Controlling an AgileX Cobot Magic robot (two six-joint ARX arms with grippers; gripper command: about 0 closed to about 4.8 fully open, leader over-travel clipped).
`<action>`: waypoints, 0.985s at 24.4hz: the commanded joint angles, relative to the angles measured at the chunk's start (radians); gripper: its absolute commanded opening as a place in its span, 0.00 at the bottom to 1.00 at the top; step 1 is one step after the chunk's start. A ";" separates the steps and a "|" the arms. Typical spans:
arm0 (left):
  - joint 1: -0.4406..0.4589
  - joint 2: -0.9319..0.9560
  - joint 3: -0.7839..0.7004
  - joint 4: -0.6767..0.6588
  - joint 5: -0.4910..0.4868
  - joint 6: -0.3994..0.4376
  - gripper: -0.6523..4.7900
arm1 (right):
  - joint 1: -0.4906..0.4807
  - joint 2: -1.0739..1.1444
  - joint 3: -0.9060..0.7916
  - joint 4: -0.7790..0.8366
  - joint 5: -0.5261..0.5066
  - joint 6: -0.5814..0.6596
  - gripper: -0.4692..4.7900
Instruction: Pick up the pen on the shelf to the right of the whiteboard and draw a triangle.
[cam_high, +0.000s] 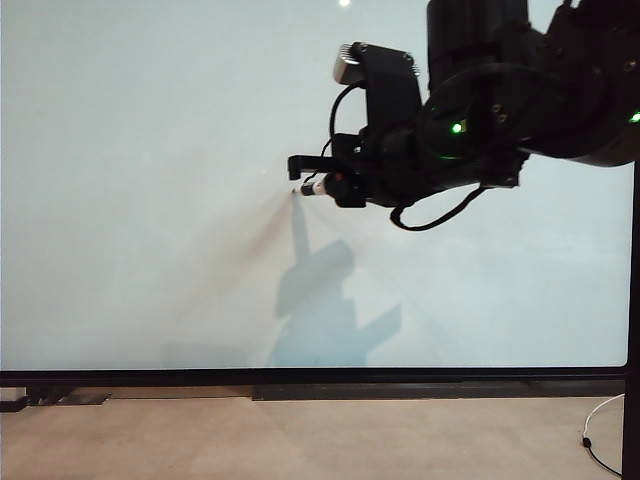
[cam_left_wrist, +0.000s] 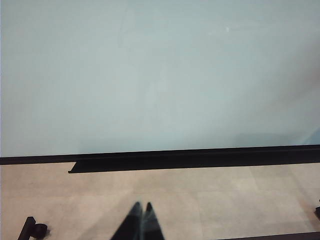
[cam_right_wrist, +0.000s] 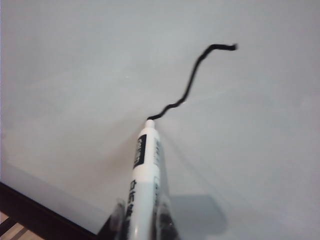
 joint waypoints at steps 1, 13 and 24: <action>0.000 0.000 0.004 0.008 0.002 0.000 0.11 | 0.003 0.021 0.031 0.006 0.031 0.005 0.08; 0.000 0.000 0.004 0.008 0.002 0.000 0.11 | 0.018 0.105 0.088 0.002 0.006 0.032 0.08; 0.000 0.000 0.004 0.008 0.002 0.000 0.11 | 0.043 0.177 0.151 -0.020 -0.018 0.050 0.08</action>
